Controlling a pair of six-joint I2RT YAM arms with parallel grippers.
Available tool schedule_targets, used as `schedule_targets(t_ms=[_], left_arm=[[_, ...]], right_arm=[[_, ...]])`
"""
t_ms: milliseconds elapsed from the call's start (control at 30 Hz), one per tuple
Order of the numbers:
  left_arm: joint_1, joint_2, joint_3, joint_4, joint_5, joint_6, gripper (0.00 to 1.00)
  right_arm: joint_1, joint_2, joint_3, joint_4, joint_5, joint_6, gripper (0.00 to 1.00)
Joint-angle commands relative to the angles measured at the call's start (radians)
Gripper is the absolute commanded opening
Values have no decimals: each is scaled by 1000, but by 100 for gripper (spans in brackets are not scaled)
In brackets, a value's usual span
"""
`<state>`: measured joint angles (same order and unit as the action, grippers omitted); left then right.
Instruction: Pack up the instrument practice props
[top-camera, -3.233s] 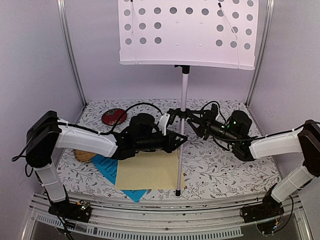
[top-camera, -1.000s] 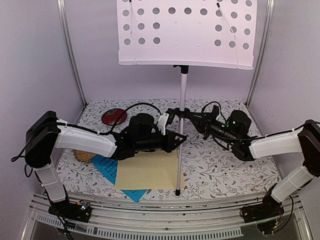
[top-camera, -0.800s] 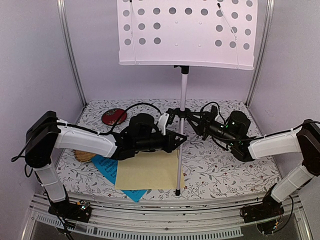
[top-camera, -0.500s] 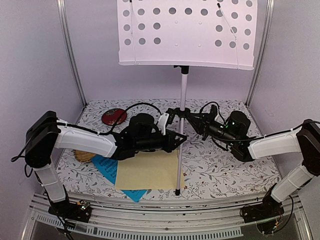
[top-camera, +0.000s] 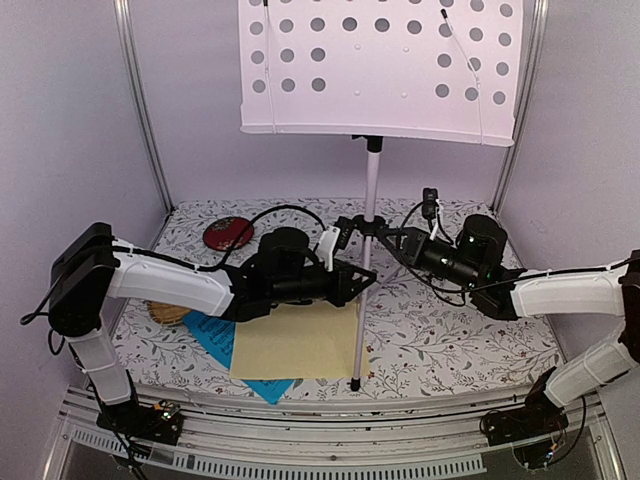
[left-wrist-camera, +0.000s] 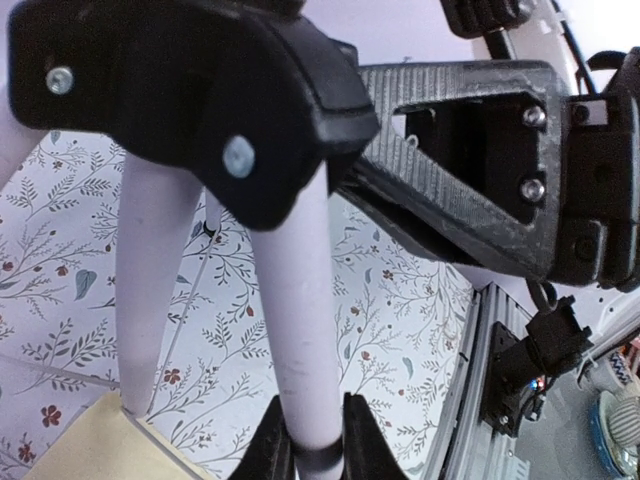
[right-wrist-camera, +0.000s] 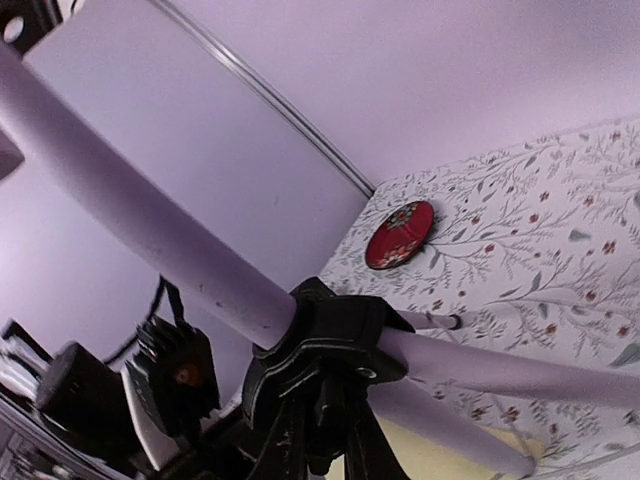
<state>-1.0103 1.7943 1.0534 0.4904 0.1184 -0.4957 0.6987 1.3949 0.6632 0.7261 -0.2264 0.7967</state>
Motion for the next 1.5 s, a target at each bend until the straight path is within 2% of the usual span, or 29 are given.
schedule_targets(t_ms=[0, 200, 367, 600, 700, 733, 1000, 1100, 1133, 1233, 1267, 1367, 1467], left_arm=[[8, -14, -20, -63, -47, 92, 0], [7, -19, -29, -50, -35, 80, 0], [8, -27, -33, -49, -34, 80, 0], [8, -40, -44, -46, -35, 82, 0], [8, -40, -44, -45, -34, 83, 0], [8, -38, -44, -43, -33, 83, 0], [8, -33, -33, -43, -33, 80, 0], [7, -32, -27, -55, -37, 85, 0], [8, -33, -25, -57, -39, 86, 0], [7, -30, -20, -59, -40, 86, 0], [8, -29, -17, -59, -39, 86, 0], [8, -25, -14, -58, -37, 81, 0], [8, -27, -16, -59, -40, 79, 0]], right_arm=[[8, -47, 30, -140, 62, -483, 3], [12, -56, 0, -137, 146, -1036, 2], [15, -33, 6, -86, 280, -1380, 2], [16, -25, 22, 31, 403, -1724, 2], [17, -30, 21, 76, 413, -1777, 2], [17, -38, 19, 76, 399, -1763, 4], [16, -230, -108, 100, 321, -1321, 66], [7, -301, -133, 25, 318, -1118, 90], [-3, -319, -127, -24, 293, -1063, 95], [-54, -348, -98, -154, 178, -834, 98], [-73, -350, -89, -185, 134, -706, 97], [-95, -345, -52, -246, 31, -498, 92], [-95, -330, -46, -236, -27, -224, 89]])
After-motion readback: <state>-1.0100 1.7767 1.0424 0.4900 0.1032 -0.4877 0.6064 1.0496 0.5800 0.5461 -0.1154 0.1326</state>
